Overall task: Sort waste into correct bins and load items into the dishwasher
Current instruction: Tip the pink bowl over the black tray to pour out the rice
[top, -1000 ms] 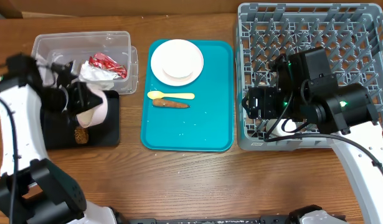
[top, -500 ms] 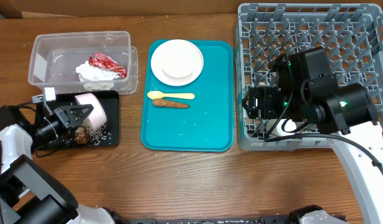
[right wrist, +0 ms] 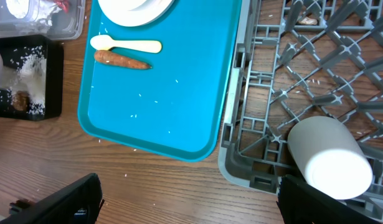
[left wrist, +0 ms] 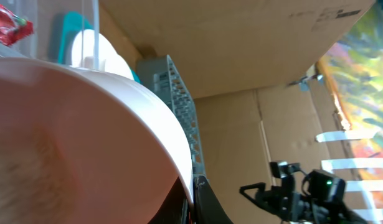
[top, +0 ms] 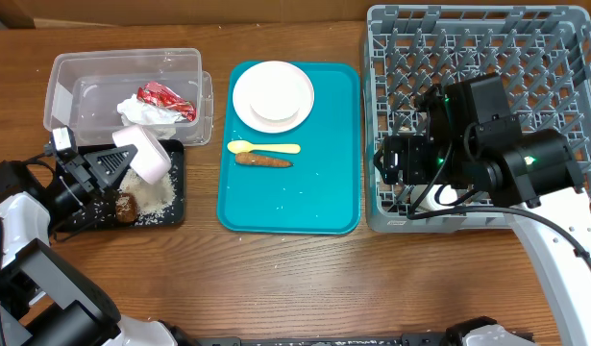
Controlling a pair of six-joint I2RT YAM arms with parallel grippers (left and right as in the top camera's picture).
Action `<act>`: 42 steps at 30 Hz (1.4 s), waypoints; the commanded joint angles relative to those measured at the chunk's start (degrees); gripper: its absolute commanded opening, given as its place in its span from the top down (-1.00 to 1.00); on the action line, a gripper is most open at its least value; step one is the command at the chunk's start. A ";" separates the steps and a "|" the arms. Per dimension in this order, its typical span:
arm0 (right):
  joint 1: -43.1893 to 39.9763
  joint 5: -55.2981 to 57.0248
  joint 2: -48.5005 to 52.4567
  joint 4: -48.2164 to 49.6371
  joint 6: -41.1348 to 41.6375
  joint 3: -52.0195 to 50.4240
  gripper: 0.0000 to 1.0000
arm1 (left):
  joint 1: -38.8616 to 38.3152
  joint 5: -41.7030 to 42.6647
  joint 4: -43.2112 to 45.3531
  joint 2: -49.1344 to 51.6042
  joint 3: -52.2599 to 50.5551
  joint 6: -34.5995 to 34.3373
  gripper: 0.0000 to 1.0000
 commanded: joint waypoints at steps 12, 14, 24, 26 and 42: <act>0.02 0.50 -0.35 0.17 -0.17 0.00 -0.85 | 0.26 2.91 0.35 -0.81 -0.15 -2.60 0.92; 0.02 0.52 -0.35 0.20 -0.17 0.00 -0.85 | 0.26 2.91 1.03 -0.81 -0.15 -2.64 0.92; 0.02 0.52 -0.35 0.94 -0.17 0.00 -0.85 | -2.03 1.79 1.07 -1.88 -0.02 -1.70 0.92; 0.02 0.52 -0.35 0.96 -0.17 0.00 -0.85 | -4.28 -2.45 1.03 -3.21 0.50 -1.51 0.92; 0.02 0.55 -0.35 1.11 -0.17 0.00 -0.85 | -42.91 -49.27 0.98 -10.88 5.14 -3.74 0.92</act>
